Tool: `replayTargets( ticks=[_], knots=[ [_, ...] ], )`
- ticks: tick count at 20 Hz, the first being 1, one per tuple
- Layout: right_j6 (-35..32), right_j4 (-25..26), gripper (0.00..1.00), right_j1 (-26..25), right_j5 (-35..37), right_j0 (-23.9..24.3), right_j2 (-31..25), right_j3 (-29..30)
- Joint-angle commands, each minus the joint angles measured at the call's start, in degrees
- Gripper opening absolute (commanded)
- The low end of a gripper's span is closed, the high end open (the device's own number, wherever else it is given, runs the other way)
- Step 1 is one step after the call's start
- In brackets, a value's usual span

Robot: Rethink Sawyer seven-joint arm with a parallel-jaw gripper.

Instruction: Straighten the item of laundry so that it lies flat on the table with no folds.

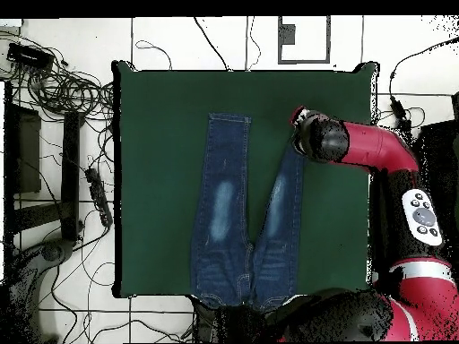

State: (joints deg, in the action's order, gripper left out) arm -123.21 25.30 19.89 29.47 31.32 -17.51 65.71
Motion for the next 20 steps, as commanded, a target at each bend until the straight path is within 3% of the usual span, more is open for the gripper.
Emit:
replayTargets(
  ticks=[1, 20],
  knots=[
    [1.3, 2.3, 1.0, -4.5, -3.1, -2.2, -1.0, 6.1],
    [-1.9, 1.7, 1.0, -6.2, -4.5, -4.3, -0.4, 3.8]
  ],
)
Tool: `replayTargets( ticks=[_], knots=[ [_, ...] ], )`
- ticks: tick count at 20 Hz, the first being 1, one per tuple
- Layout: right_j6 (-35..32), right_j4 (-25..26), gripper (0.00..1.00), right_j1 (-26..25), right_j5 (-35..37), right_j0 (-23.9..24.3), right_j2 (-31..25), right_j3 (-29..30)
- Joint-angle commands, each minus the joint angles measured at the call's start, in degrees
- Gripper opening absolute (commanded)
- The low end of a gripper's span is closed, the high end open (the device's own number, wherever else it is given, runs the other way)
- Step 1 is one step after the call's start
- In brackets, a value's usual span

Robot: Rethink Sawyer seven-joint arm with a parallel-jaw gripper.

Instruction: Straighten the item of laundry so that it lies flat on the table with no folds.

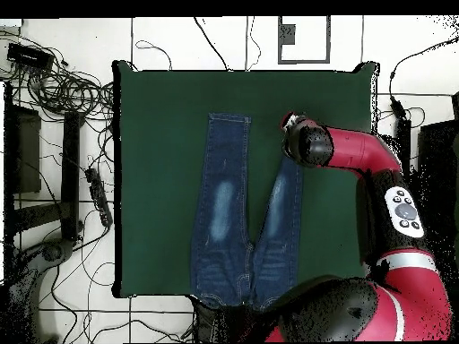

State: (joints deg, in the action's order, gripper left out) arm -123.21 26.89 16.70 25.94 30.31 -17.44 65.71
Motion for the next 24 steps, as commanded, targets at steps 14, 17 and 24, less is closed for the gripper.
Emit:
replayTargets(
  ticks=[14, 17, 24],
  knots=[
    [-1.8, 0.1, 0.0, -3.2, -1.3, -2.9, -0.7, 3.8],
    [-2.0, 0.2, 0.0, -3.0, -1.5, -3.1, -0.5, 4.2],
    [-2.0, 0.2, 0.0, -3.0, -1.4, -3.2, -0.4, 3.8]
  ],
)
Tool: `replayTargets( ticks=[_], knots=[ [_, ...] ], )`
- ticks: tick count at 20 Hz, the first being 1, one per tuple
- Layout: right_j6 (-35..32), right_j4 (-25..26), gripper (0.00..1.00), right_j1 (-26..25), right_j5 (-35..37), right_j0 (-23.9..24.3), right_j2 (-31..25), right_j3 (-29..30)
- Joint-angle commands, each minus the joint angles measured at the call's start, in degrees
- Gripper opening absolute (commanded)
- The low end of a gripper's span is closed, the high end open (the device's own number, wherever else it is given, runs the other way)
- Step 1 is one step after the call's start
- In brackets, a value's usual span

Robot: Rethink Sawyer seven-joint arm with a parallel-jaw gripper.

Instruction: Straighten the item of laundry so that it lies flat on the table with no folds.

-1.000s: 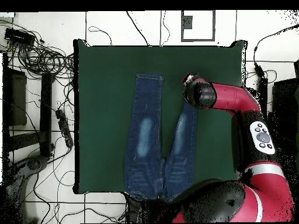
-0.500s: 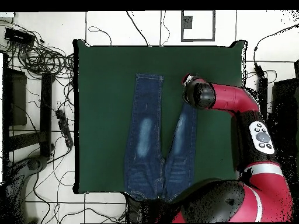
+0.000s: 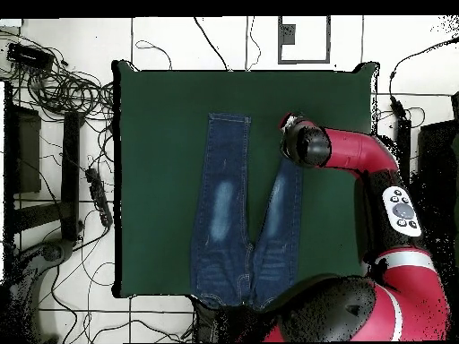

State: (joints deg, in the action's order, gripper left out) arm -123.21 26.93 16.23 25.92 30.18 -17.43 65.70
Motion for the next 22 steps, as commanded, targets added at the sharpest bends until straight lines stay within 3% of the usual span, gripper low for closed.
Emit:
replayTargets(
  ticks=[1, 7, 22],
  knots=[
    [-2.0, 0.2, 0.0, -2.6, -1.4, -3.0, -0.4, 3.8],
    [-2.0, -0.2, 0.0, -2.0, -1.1, -2.7, -0.8, 4.6],
    [1.1, -4.8, 0.0, 14.4, 7.8, -0.9, -2.5, 15.3]
  ],
)
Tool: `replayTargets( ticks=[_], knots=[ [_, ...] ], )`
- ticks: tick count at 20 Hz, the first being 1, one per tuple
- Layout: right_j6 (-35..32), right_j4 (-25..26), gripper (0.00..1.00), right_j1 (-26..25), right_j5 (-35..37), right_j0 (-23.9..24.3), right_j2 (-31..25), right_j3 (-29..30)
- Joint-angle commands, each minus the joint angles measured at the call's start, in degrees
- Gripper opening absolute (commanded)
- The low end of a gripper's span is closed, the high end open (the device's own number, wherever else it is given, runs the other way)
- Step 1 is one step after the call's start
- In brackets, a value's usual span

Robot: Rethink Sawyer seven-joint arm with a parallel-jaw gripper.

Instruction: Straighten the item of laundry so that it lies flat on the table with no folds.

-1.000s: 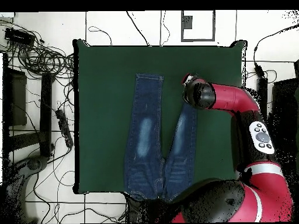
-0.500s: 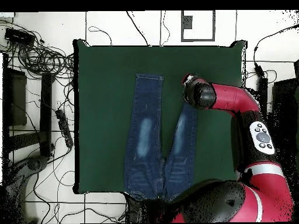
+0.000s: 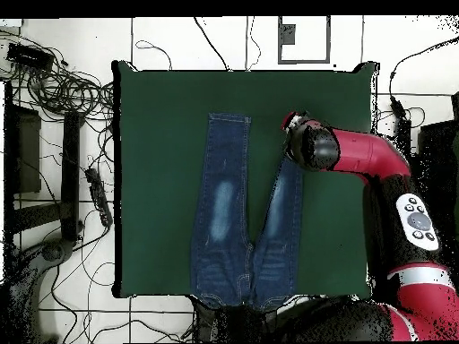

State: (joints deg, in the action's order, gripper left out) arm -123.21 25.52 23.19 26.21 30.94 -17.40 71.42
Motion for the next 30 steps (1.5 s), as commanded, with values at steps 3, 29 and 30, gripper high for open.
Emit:
replayTargets(
  ticks=[3, 29, 30],
  knots=[
    [1.8, -4.5, 0.0, 9.4, 9.4, -0.9, -3.3, 10.9],
    [9.0, -5.4, 1.0, 10.2, 8.1, 8.5, -12.9, 15.7],
    [9.0, -5.3, 1.0, 10.1, 8.1, 8.5, -13.0, 15.5]
  ],
)
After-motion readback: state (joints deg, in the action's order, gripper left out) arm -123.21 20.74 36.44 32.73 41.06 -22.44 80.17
